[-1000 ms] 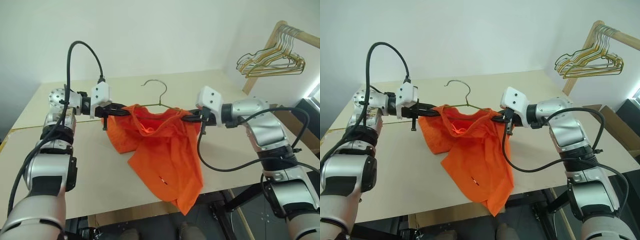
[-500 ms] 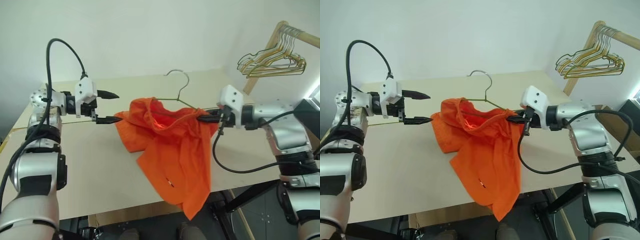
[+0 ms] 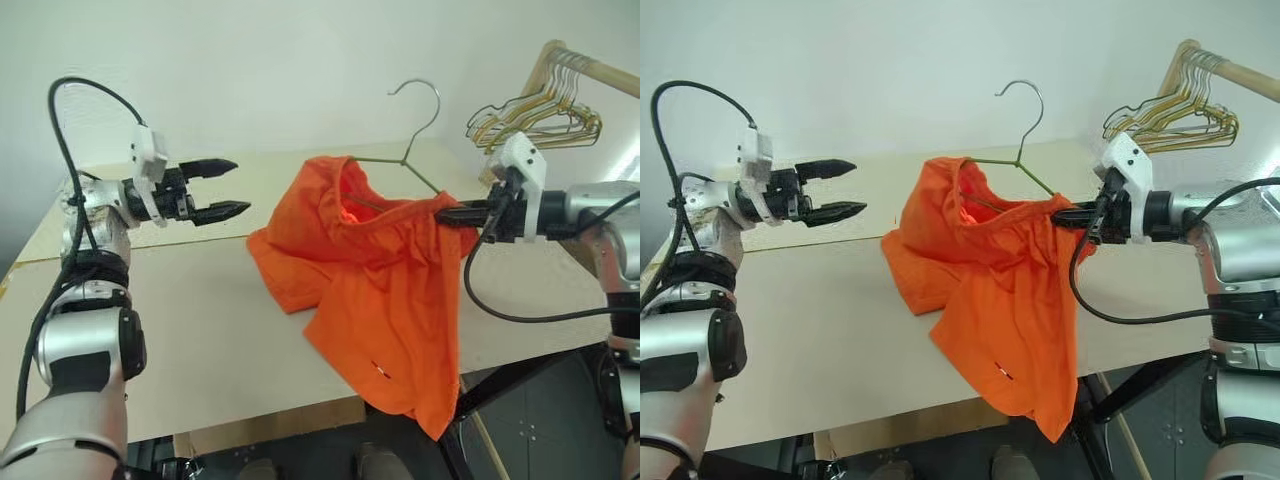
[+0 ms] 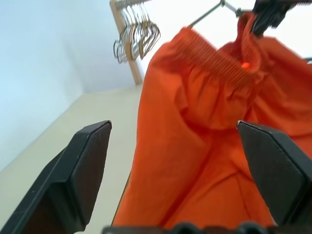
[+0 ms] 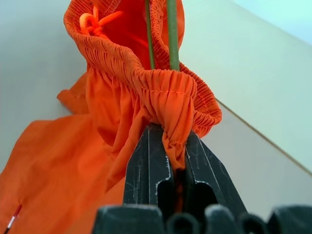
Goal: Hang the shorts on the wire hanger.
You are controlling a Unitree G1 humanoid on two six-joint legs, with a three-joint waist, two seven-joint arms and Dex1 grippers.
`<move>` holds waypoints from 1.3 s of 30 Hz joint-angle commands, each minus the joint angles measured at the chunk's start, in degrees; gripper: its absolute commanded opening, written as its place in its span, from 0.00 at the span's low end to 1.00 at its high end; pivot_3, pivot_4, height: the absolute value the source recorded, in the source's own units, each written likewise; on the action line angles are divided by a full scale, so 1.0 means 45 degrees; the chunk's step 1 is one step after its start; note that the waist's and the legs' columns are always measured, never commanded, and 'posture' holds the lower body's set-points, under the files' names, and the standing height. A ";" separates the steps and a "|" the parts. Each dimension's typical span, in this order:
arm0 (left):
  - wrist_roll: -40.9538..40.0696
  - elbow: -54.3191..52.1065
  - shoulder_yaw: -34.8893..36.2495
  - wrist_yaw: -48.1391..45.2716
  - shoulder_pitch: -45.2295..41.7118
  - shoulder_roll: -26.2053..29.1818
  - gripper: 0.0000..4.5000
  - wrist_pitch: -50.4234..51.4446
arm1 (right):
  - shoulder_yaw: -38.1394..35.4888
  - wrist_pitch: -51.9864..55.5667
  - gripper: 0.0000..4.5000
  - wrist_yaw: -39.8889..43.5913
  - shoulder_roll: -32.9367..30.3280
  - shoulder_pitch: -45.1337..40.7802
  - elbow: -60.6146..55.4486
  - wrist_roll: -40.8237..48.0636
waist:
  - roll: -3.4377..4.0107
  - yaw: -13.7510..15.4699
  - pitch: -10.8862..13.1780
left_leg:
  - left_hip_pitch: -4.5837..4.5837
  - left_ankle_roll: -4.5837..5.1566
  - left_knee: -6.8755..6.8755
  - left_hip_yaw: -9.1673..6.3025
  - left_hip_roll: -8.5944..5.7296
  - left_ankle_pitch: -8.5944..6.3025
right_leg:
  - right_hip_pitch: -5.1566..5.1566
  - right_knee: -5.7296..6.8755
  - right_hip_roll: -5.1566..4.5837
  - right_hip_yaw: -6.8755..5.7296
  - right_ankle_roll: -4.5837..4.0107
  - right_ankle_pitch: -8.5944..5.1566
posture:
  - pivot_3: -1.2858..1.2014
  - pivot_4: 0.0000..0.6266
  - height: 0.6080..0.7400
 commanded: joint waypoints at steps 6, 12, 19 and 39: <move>-0.1241 -0.4180 0.0060 0.0706 0.1919 -0.0520 0.99 0.1791 | -0.3098 0.3340 0.00 -0.2220 -0.1483 0.0695 -0.0411 0.0821 | 0.0010 -0.0141 -0.0004 | 0.0001 0.0000 -0.0005 -0.0007 0.0002 0.0000 | 0.0002 -0.0002 -0.0005 0.0004 0.0000 0.0000 | 0.45 0.00 1.00; -0.2040 -0.5855 0.0231 0.1458 0.2736 -0.0944 0.99 0.2411 | -0.5177 0.5807 0.00 -0.4736 -0.1455 0.1025 -0.0821 0.0657 | 0.0051 -0.0383 -0.0028 | 0.0039 0.0001 -0.0009 -0.0011 0.0000 -0.0001 | 0.0016 -0.0042 -0.0009 0.0042 0.0002 -0.0001 | 0.44 0.00 1.00; -0.2851 -0.7559 0.0465 0.3581 0.3218 -0.1900 0.99 0.2994 | -0.6285 0.7800 0.00 -0.9393 -0.0095 -0.0088 -0.0800 -0.1243 | 0.0068 -0.0927 -0.0039 | 0.0065 0.0001 -0.0014 -0.0036 -0.0003 -0.0001 | 0.0036 -0.0041 -0.0013 0.0071 0.0005 -0.0001 | 0.43 0.00 1.00; -0.3899 -1.0919 0.0189 0.6417 0.5301 -0.3281 0.99 0.3768 | -0.7968 0.0662 0.00 -1.7889 0.2688 -0.4863 0.6925 -0.4032 | 0.0110 -0.1670 -0.0047 | 0.0245 0.0002 -0.0084 -0.0043 -0.0019 -0.0001 | 0.0238 -0.0145 -0.0020 0.0105 0.0032 0.0013 | 0.45 0.00 1.00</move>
